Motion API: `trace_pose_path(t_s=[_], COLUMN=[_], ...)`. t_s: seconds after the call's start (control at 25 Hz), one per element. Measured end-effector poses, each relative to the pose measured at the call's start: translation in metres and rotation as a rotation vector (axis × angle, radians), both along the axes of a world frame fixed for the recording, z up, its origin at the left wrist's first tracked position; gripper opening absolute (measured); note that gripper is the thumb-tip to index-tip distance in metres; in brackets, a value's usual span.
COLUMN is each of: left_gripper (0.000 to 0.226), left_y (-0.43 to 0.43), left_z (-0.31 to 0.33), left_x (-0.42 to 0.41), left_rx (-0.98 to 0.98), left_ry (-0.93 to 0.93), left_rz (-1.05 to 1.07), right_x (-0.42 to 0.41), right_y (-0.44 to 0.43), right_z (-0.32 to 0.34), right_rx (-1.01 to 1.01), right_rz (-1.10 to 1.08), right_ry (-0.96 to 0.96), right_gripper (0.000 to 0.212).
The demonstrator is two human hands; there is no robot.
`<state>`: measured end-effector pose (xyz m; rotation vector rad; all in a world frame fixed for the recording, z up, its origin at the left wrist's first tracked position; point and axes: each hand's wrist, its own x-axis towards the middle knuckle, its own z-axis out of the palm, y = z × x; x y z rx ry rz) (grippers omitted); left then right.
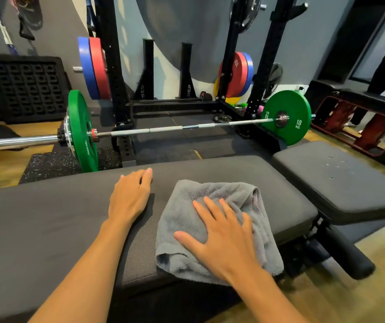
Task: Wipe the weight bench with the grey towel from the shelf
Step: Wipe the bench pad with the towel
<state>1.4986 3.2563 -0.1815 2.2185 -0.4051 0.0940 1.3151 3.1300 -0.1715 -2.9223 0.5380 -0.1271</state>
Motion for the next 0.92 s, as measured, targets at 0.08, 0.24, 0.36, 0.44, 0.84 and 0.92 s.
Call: trace_pose_path(t_s=[0.08,0.24,0.36,0.44,0.84,0.92], left_gripper=[0.035,0.049,0.053,0.053,0.054,0.054], left_y=[0.003,0.005,0.004,0.003,0.002,0.001], left_z=[0.004,0.008,0.007,0.008,0.007,0.002], left_x=[-0.002,-0.010,-0.006,-0.008,-0.005,-0.001], left_rx=[0.008,-0.011,-0.021,-0.010,-0.023,-0.006], left_ry=[0.013,0.019,0.000,0.004,0.006,-0.062], left_rz=[0.007,-0.023,-0.002,-0.002,0.007,0.007], right_x=[0.031,0.122,0.130,0.091,0.092,0.127], right_y=[-0.041,-0.097,-0.086,-0.067,-0.057,-0.070], right_z=[0.000,0.007,0.005,0.003,0.004,0.001], right_rx=[-0.024,-0.028,-0.011,0.006,-0.015,-0.001], right_rz=[-0.039,-0.145,-0.128,-0.072,-0.006,-0.007], right_ry=[-0.026,0.102,0.068,0.040,0.003,0.040], right_gripper=[0.090,0.094,0.088,0.085,0.087,0.089])
